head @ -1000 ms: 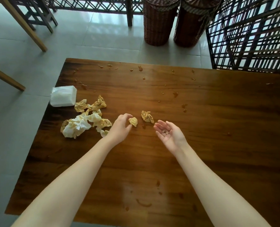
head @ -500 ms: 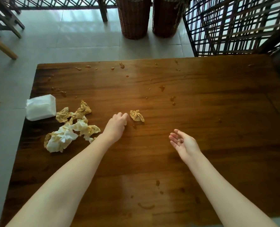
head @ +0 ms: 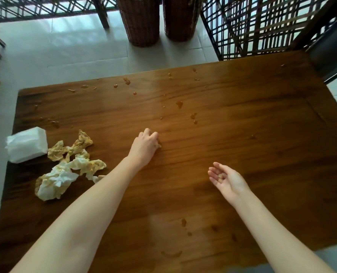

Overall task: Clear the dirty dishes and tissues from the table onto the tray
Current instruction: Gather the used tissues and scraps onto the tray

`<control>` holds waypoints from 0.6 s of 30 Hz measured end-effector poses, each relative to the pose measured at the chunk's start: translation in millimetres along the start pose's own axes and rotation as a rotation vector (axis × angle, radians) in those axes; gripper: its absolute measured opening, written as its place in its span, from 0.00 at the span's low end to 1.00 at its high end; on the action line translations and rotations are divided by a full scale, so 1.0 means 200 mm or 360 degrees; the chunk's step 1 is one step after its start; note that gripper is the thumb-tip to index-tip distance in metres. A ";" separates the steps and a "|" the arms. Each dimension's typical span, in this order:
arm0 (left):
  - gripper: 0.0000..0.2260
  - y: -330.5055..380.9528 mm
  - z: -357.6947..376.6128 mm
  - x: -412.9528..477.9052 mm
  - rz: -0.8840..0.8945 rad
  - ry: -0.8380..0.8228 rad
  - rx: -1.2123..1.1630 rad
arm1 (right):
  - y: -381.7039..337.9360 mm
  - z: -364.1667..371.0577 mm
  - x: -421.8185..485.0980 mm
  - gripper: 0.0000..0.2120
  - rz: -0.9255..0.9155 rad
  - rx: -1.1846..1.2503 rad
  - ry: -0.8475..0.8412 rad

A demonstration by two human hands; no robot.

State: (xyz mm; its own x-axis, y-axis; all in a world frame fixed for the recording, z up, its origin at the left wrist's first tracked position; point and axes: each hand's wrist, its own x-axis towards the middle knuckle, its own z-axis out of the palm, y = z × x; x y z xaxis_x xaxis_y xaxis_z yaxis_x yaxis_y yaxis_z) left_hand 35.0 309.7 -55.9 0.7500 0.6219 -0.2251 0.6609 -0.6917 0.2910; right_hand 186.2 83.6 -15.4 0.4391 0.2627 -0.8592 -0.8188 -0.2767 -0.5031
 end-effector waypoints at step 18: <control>0.13 0.75 0.12 -0.16 -0.0264 0.0006 0.0029 | -0.30 -1.09 -0.20 0.07 -0.0119 0.0134 0.0027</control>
State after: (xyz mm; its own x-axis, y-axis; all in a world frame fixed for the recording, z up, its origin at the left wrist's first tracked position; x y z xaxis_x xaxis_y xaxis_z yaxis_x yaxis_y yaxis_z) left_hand 110.1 177.0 -28.4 0.6304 0.7296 -0.2650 0.7761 -0.5859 0.2331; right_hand 297.8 -112.6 29.2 0.5055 0.2637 -0.8215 -0.8116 -0.1779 -0.5565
